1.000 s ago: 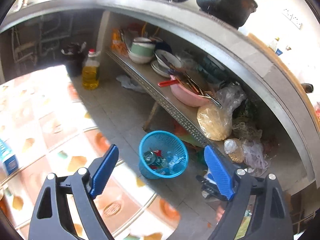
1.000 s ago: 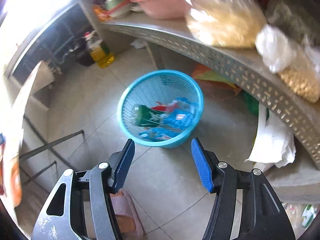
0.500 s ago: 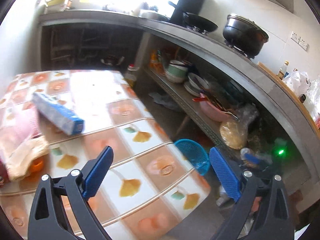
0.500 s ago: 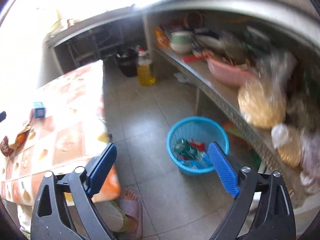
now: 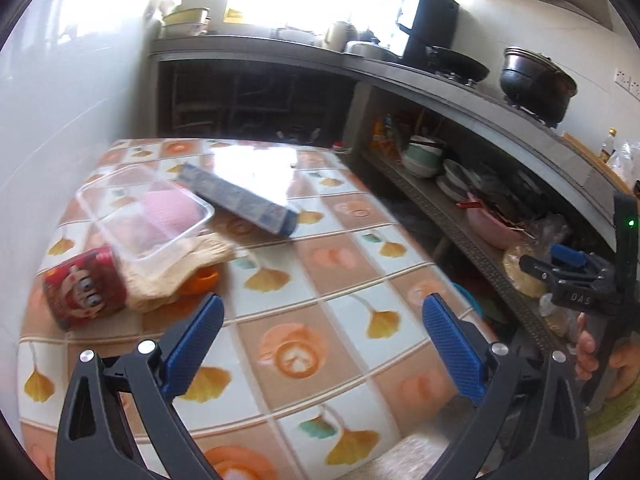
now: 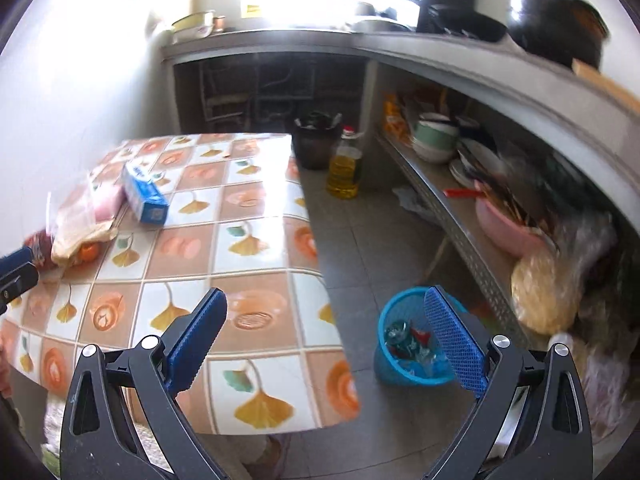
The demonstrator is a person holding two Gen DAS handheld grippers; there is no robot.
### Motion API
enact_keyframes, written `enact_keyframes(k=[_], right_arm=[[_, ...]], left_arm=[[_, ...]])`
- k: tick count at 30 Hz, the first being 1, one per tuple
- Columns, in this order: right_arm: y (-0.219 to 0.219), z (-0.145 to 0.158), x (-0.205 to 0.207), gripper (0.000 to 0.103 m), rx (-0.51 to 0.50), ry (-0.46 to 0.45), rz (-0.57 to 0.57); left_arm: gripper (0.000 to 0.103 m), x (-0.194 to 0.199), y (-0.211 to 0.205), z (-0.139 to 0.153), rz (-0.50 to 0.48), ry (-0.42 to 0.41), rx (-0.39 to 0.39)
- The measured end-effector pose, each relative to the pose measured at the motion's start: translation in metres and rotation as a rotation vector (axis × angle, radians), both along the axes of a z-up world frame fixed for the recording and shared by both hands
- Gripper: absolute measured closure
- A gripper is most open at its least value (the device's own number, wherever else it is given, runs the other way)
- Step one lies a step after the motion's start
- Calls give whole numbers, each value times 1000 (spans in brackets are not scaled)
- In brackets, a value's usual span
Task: Collect trash
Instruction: 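Bring both grippers back over the table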
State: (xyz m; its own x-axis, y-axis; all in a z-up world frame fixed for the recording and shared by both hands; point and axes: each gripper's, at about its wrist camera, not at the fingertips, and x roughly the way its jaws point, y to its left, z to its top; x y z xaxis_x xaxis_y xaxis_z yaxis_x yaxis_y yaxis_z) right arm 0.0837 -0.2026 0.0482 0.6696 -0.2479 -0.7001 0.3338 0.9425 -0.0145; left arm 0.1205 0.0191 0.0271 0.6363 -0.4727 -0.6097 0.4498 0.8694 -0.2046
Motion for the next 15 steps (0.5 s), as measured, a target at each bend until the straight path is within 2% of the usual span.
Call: enact_keyframes(k=[4,6,11,15], right_arm=[[31,0,16,8,-69,6,77],[42,-1,22,8,-71,0,111],[53,1,41,8,86,-25,233],[62,3,53,8,194,-50,280]], left_arm=[[6,-6,27,-8,70,-22,31],[6,-7,38,-11,99,-27,35],[6,-6,66,-19,157,-33,24],[6,-6,80,-21,188,-50,11]])
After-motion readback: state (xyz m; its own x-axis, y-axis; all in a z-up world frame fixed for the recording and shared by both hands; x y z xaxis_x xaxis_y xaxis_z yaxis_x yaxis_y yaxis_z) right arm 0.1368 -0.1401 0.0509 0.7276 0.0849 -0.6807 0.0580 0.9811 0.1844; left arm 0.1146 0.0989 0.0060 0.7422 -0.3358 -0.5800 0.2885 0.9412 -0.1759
